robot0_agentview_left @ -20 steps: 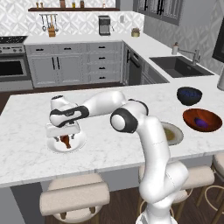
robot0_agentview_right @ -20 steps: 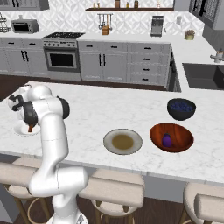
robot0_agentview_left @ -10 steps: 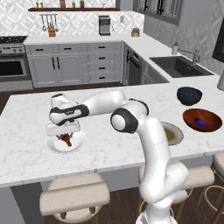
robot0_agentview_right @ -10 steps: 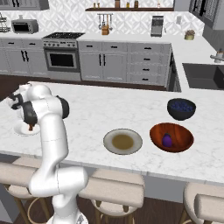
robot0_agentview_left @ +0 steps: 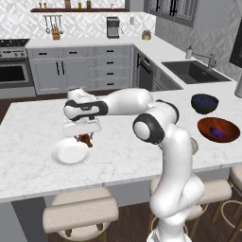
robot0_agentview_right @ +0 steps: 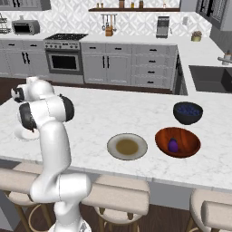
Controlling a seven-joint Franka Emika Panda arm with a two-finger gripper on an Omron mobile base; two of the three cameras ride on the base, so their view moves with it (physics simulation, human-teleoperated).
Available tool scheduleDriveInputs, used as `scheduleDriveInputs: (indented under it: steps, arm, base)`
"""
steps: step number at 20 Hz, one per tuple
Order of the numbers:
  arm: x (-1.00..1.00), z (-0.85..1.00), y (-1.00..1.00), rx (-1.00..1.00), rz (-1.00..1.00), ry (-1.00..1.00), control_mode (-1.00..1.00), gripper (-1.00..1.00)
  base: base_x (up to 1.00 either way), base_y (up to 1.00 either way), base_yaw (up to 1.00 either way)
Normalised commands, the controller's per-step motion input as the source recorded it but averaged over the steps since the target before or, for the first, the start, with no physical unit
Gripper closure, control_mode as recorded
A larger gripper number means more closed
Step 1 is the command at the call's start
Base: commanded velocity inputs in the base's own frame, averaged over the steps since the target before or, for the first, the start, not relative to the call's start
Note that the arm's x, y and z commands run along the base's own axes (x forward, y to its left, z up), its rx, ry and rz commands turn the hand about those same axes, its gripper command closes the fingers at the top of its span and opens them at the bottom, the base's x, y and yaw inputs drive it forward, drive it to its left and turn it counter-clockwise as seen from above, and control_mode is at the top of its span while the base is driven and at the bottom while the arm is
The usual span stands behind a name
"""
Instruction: Pick the chicken drumstick and eggplant from their plates and place them in the bowl. Then put the bowl in the fridge.
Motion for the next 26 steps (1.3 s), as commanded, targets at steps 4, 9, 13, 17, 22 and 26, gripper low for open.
scheduleDriveInputs:
  steps: [4,9,13,17,22,26]
  arm:
    - [-0.28,0.31,-1.00,0.00,0.00,0.01,-1.00,1.00]
    - [-0.10,0.20,-1.00,0.00,0.00,0.07,-1.00,1.00]
    - [0.00,0.21,-1.00,0.00,0.00,0.12,-1.00,1.00]
    - [0.00,0.21,-1.00,0.00,0.00,0.13,-1.00,1.00]
    - [0.00,0.22,-1.00,0.00,-0.01,0.13,-1.00,1.00]
    - [0.00,0.21,-1.00,0.01,-0.03,0.11,-1.00,1.00]
  base:
    - [0.00,0.00,0.00]
    - [0.00,0.00,0.00]
    - [0.00,0.00,0.00]
    - [0.00,0.00,0.00]
    - [0.00,0.00,0.00]
    - [0.00,0.00,0.00]
